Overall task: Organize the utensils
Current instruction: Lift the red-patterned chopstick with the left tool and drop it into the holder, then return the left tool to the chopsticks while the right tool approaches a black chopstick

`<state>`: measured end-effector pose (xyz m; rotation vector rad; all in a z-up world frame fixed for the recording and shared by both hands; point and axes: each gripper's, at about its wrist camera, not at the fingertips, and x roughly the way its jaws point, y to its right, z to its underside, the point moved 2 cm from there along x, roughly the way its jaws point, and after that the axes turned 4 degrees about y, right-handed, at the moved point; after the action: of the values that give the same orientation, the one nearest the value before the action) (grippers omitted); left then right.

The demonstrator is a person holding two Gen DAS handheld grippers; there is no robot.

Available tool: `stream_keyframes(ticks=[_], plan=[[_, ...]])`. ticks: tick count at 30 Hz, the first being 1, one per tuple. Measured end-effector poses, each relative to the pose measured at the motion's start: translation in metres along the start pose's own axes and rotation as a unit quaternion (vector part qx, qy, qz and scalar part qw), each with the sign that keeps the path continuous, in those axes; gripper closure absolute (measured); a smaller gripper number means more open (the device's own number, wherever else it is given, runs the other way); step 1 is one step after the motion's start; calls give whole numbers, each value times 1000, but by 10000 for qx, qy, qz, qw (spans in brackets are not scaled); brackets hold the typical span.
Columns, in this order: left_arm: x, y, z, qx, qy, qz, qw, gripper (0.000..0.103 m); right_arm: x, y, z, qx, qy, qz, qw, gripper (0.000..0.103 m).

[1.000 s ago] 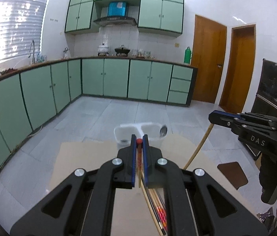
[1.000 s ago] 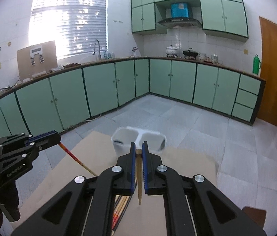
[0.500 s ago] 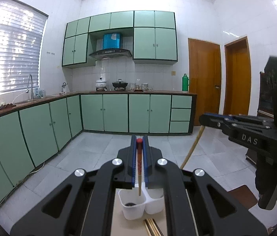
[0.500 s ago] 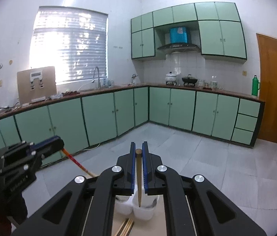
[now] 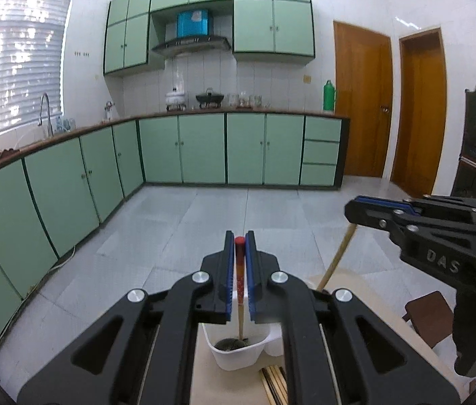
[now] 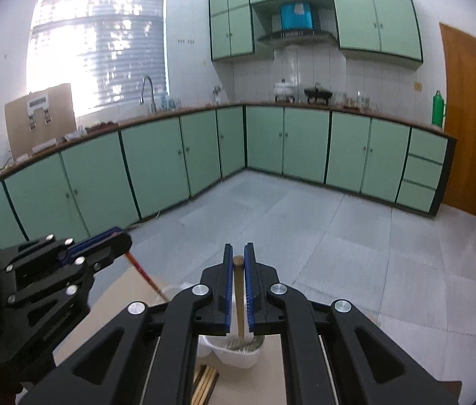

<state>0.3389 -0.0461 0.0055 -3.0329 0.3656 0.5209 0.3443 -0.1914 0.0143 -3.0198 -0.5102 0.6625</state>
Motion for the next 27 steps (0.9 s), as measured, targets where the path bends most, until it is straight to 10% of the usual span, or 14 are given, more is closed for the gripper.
stream_keyframes(ticks=[16, 27], plan=[[-75, -13, 40, -181, 119, -176, 9996, 52, -81, 11, 49, 148, 471, 554, 9972, 32], [-116, -4, 160, -411, -869, -355, 9947, 38, -107, -19, 160, 412, -114, 723, 9965, 19]])
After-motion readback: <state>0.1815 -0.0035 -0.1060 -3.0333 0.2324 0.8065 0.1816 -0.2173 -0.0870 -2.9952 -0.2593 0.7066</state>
